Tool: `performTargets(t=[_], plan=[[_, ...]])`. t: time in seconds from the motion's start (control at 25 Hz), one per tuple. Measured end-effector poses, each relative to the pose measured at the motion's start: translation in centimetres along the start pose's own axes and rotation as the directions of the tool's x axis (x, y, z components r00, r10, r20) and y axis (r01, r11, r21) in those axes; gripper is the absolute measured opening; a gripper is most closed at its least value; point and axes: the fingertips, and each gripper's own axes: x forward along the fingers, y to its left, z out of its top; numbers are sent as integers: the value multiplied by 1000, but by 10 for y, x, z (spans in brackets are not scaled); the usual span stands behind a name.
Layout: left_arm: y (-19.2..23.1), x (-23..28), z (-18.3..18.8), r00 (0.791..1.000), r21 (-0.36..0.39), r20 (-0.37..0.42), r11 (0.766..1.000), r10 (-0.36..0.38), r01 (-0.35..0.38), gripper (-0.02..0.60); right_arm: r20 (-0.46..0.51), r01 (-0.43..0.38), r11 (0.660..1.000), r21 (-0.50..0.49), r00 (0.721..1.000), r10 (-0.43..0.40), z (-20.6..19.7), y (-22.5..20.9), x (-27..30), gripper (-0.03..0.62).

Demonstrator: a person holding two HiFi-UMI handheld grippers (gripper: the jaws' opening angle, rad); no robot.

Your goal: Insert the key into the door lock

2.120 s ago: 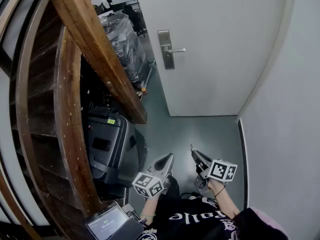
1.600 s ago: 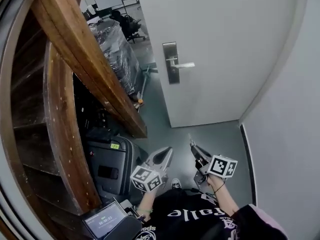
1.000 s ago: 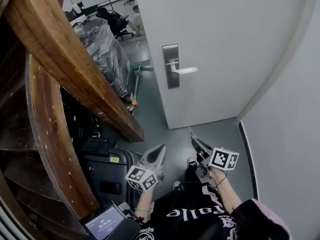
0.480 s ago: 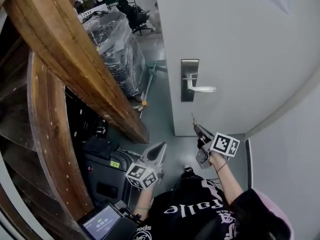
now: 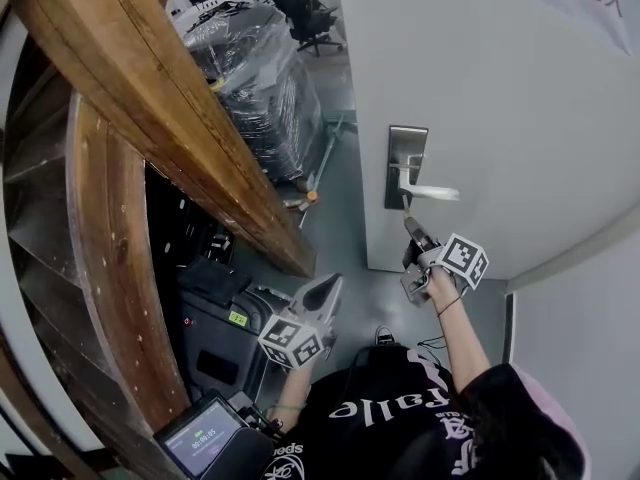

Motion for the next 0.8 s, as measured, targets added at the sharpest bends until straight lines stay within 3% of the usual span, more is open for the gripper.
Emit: performTargets(t=[0.24, 0.6, 0.8], plan=[[18, -8, -6, 998, -16, -16, 998, 62, -62, 5, 33, -21, 996, 88, 999, 18, 7, -6, 18, 35], [21, -3, -18, 997, -37, -35, 997, 68, -70, 5, 58, -84, 973, 215, 996, 73, 10, -9, 36, 35], [14, 2, -22, 998, -36, -46, 998, 48, -50, 5, 51, -75, 979, 191, 996, 67, 15, -11, 51, 37]])
